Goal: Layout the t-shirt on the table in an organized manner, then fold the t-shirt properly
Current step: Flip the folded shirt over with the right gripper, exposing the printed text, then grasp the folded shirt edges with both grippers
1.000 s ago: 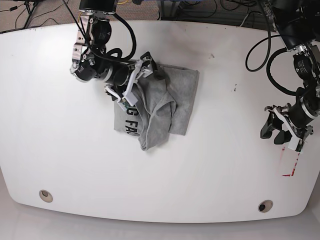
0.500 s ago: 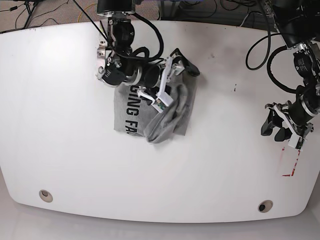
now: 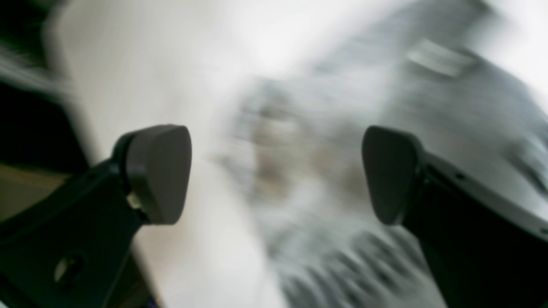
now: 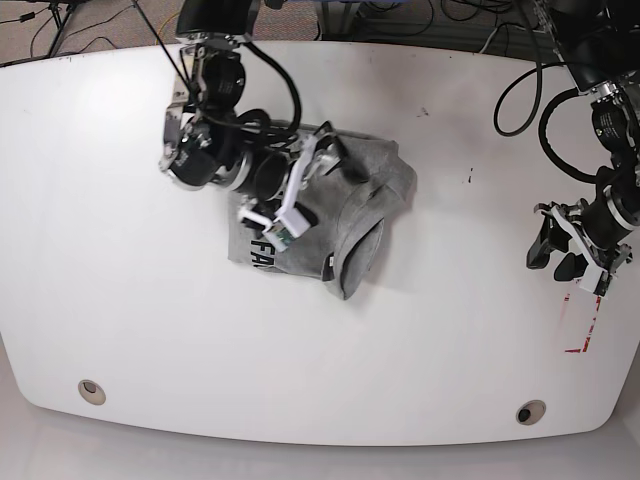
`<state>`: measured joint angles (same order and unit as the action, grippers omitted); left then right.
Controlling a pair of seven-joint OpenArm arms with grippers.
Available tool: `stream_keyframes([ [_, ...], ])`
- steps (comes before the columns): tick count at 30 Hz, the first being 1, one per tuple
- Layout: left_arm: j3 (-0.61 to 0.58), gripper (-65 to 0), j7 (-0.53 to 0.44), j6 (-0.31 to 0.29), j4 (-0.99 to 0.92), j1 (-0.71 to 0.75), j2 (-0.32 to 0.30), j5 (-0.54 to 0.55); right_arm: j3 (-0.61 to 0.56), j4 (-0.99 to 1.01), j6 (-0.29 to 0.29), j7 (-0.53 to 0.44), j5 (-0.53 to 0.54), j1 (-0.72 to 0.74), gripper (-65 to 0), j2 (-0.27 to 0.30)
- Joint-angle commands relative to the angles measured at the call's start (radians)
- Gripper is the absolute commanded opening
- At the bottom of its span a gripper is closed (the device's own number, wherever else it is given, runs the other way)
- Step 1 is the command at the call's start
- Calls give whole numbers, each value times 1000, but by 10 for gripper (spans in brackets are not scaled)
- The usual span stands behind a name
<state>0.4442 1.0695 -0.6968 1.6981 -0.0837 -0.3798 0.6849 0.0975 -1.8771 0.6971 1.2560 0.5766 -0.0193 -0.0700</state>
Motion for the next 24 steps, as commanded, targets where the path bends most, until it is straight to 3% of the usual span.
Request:
stream_keyframes([
  [1, 2, -343, -21, -1, 36, -6, -18, 15, 34, 34, 1, -20, 13, 38, -46, 19],
  [13, -26, -343, -21, -1, 44, 12, -17, 14, 64, 245, 1, -83, 10, 190, -46, 34],
  [18, -57, -343, -21, -1, 52, 14, -17, 12, 61, 324, 1, -83, 10, 244, -46, -17],
  [23, -147, -343, -21, -1, 79, 38, -17, 12, 66, 313, 1, -83, 9, 262, -46, -3],
  [24, -192, -343, -21, -1, 87, 40, -15, 12, 74, 299, 1, -85, 7, 266, -46, 28],
])
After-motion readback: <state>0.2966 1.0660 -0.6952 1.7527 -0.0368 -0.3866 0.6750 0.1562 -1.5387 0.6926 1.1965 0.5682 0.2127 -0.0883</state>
